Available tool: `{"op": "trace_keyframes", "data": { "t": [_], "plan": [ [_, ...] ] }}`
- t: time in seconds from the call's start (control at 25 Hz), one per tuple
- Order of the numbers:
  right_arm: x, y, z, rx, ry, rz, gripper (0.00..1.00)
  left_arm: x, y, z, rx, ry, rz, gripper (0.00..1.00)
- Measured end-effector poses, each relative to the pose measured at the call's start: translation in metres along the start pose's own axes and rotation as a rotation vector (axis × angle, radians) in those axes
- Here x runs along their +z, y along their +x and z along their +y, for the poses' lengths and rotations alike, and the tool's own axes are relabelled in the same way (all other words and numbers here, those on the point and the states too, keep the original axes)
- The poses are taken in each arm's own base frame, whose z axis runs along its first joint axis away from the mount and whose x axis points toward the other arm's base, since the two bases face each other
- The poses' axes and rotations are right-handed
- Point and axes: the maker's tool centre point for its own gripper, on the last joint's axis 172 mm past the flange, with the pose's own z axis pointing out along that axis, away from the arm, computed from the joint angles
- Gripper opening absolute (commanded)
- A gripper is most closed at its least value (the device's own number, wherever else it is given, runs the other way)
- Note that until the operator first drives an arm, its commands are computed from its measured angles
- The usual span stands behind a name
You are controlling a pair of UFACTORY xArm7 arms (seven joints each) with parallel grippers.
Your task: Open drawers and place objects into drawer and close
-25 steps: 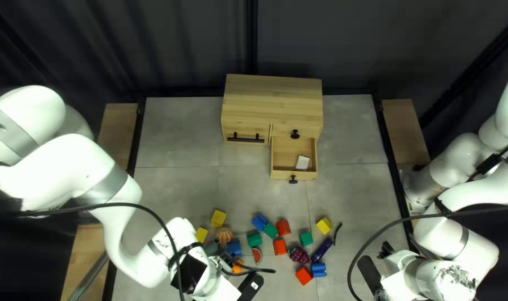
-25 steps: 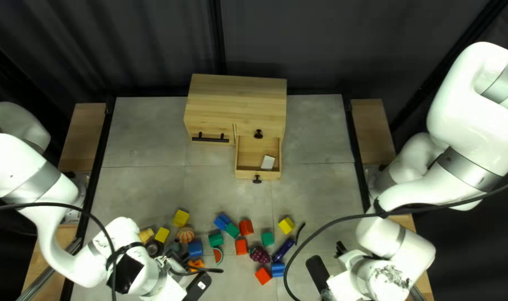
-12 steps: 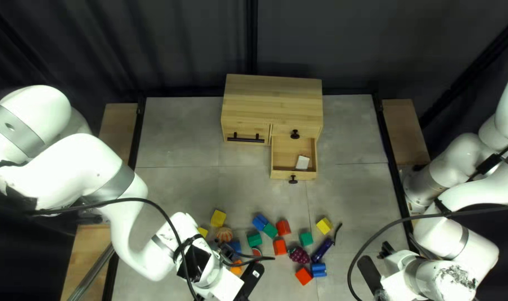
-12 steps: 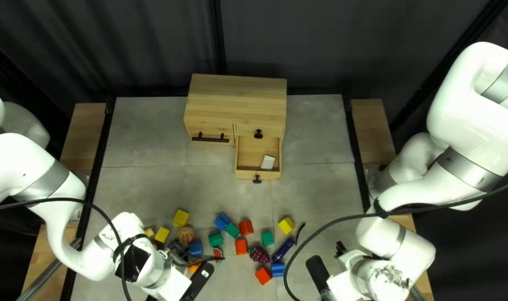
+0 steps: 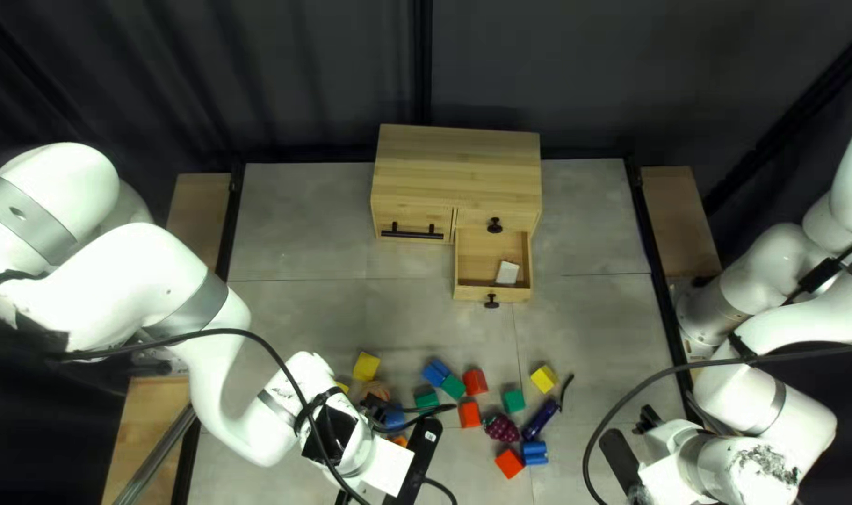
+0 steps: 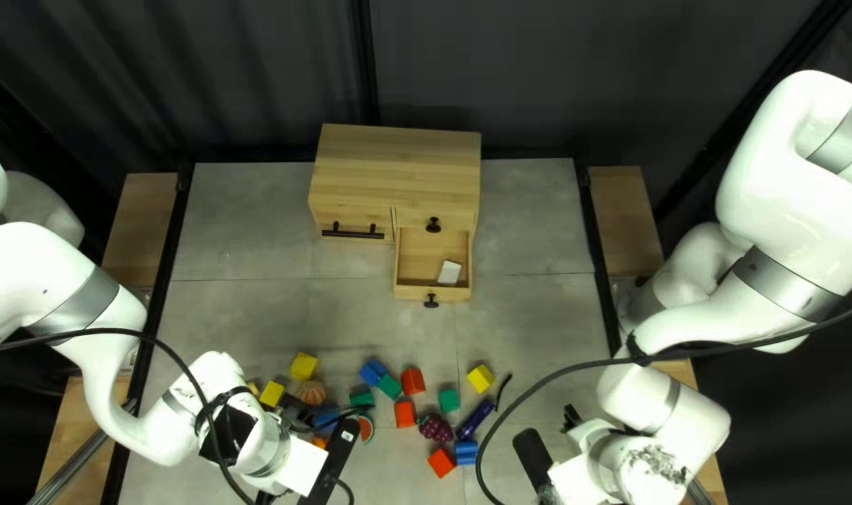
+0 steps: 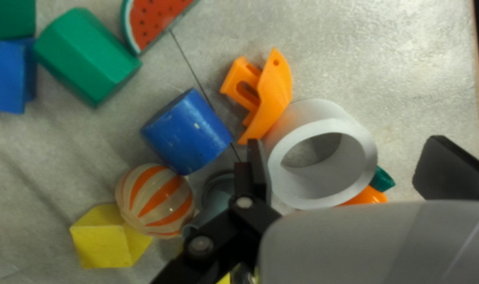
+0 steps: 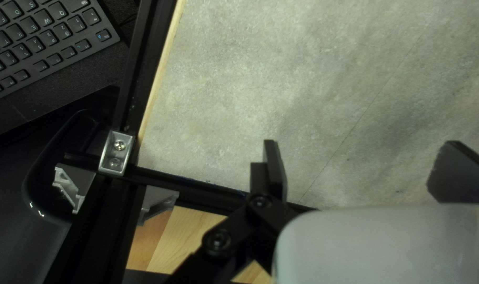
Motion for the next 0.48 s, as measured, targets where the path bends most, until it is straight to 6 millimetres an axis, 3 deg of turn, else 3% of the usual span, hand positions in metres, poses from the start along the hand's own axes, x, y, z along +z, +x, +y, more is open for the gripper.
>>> {"op": "trace_keyframes", "data": {
  "t": [0.48],
  "plan": [
    [0.0, 0.0, 0.0, 0.0, 0.0, 0.0, 1.0, 0.0088, -0.0059, 0.0021, -0.009, -0.003, -0.007, 1.0]
  ]
}}
